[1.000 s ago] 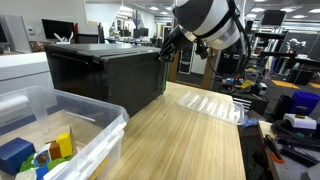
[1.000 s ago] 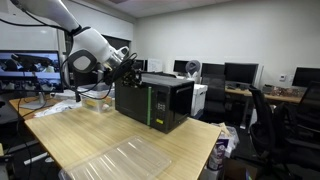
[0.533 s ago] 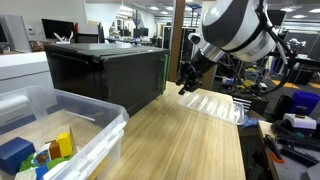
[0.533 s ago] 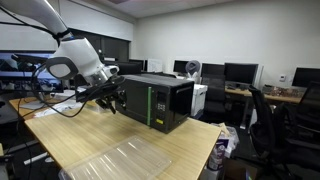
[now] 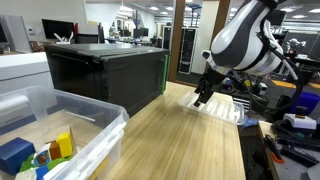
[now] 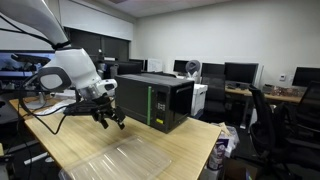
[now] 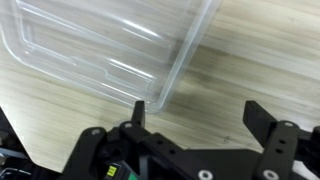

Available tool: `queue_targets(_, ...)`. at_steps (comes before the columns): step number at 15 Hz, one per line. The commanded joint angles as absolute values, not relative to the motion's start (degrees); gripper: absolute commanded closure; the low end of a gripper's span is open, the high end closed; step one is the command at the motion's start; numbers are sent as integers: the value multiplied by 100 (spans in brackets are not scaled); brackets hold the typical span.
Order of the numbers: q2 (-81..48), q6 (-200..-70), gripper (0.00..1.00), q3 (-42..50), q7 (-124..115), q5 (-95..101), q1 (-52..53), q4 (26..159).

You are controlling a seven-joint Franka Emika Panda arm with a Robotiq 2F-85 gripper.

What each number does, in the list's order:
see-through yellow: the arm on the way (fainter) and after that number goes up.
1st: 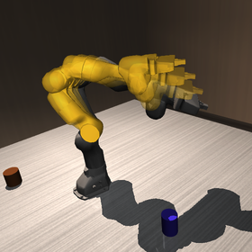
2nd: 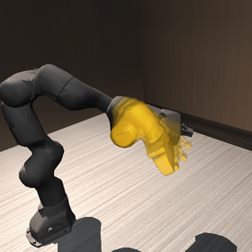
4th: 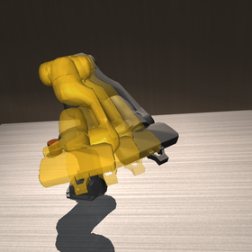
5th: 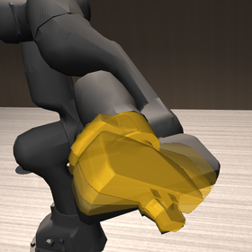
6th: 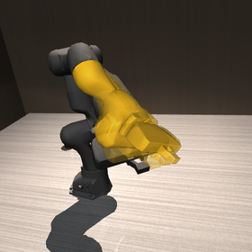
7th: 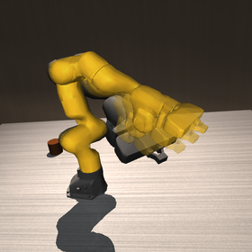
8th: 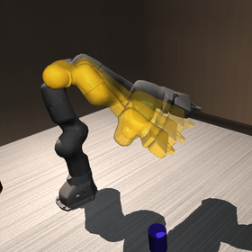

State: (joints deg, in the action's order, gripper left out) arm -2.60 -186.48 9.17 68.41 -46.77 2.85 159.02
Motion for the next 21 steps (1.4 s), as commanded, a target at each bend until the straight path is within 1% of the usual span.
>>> queue_targets(1,-292,-18886,0,867,5487,-4218,14,15899)
queue_targets(2,-290,-18932,0,900,5127,-4092,-33,15877)
queue_targets(3,-339,-18950,0,1258,5395,-4760,391,15736)
queue_targets(7,-481,-19188,0,1561,4947,-5506,592,15555)
queue_targets(12,-690,-19511,0,1845,4867,-7116,1035,15358)
queue_targets(14,-591,-18893,0,1951,5442,-7331,1182,15486)
queue_targets(16,-125,-18574,0,1946,5614,-6789,1305,15745)
queue_targets(17,27,-18490,0,1341,5006,-5826,661,15941)
queue_targets(19,232,-18109,0,1186,4855,-4877,436,16007)
queue_targets(20,345,-17806,0,1573,5122,-4752,801,15973)
queue_targets(21,466,-17537,0,1548,4977,-4261,687,15993)
